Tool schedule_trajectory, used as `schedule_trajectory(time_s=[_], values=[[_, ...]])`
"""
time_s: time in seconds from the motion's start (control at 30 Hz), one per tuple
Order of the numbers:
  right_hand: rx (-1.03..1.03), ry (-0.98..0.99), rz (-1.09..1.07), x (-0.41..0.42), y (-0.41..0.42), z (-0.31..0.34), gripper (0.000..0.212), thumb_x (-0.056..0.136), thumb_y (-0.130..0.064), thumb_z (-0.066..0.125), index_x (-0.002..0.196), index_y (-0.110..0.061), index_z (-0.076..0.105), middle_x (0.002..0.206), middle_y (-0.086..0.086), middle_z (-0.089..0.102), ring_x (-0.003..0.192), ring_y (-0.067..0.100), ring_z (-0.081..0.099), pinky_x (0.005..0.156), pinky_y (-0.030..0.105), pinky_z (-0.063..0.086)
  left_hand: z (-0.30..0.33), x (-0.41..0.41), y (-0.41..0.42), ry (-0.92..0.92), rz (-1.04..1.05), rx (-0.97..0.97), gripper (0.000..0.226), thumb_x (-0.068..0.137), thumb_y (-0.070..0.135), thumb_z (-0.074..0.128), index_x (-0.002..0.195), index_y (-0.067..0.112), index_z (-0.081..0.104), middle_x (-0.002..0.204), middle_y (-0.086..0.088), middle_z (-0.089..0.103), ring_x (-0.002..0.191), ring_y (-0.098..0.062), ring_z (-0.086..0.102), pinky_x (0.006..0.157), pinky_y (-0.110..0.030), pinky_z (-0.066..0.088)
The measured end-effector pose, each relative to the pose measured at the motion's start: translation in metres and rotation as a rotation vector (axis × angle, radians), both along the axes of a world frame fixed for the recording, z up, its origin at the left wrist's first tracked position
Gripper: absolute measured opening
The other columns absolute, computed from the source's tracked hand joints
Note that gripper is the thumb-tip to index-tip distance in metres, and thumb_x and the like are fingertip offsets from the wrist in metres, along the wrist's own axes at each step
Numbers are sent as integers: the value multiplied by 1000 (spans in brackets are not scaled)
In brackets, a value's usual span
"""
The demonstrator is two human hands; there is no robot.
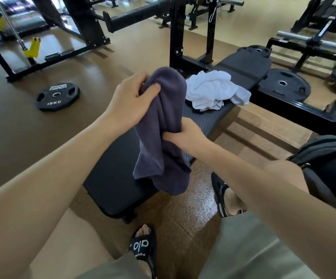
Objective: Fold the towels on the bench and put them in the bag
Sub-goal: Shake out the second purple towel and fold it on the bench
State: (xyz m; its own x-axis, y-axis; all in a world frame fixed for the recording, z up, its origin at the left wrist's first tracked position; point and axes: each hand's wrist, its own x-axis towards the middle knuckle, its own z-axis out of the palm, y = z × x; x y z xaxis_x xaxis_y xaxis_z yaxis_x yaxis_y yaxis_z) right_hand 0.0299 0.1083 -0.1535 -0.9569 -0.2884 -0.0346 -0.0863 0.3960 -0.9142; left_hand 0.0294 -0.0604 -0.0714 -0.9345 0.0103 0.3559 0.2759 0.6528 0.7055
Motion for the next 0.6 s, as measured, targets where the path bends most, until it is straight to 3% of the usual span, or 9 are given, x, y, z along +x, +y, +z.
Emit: schedule_trajectory(time_s=[0.07,0.13,0.2,0.23,0.3,0.37,0.43,0.5,0.6], values=[[40,45,2,-4,9,1,14,72,-24,68,84,-15,67,81,-2,74,88,19,71,79,43,55,4,1,-9,55,66,-85,33,100,28,55,71,19,42,64,8,45,59,0,44,58,-15,34],[116,86,7,-10,23,5,12,76,-21,70,77,-15,61,71,-7,64,72,11,60,70,34,46,2,4,-23,68,159,-204,33,101,30,54,71,24,39,65,7,47,62,-2,48,59,-21,32],[180,122,-10,-15,34,11,14,80,-17,71,77,-11,58,69,-2,58,66,11,49,64,31,38,-8,4,-39,-56,241,-349,16,98,31,54,88,21,47,78,1,58,75,-18,56,70,-33,37],[192,148,-8,-17,38,14,12,80,-14,70,81,-8,60,71,2,60,67,11,49,64,30,38,-14,6,-44,-140,260,-420,17,94,30,55,105,20,47,94,-6,64,87,-30,60,76,-38,43],[210,217,38,-17,38,23,8,79,-11,67,85,-9,63,75,3,63,70,11,52,66,29,40,-19,14,-45,-227,127,-498,63,80,32,62,136,26,33,130,-13,58,112,-37,59,93,-49,49],[254,290,145,-13,29,33,9,77,-9,65,84,-14,62,72,-7,60,70,6,52,66,25,39,-19,23,-32,-171,-133,-509,89,70,38,65,149,28,26,148,-9,46,133,-31,47,109,-46,42],[281,347,234,-8,18,44,18,75,-7,65,79,-23,59,70,-14,56,70,-2,52,64,17,35,-22,27,-15,-142,-297,-522,80,71,45,68,143,25,39,143,-1,51,131,-22,46,108,-39,41],[259,370,257,-4,11,51,29,73,-4,67,73,-31,53,68,-16,54,68,-8,52,62,12,36,-27,28,-1,-211,-279,-429,57,73,47,68,121,21,53,118,2,63,109,-21,59,93,-43,50],[255,381,254,-3,14,53,17,72,-7,68,76,-21,59,69,-10,57,67,2,51,60,18,37,-32,25,1,-245,-263,-308,26,79,30,71,96,14,58,88,0,66,84,-19,61,76,-43,51]])
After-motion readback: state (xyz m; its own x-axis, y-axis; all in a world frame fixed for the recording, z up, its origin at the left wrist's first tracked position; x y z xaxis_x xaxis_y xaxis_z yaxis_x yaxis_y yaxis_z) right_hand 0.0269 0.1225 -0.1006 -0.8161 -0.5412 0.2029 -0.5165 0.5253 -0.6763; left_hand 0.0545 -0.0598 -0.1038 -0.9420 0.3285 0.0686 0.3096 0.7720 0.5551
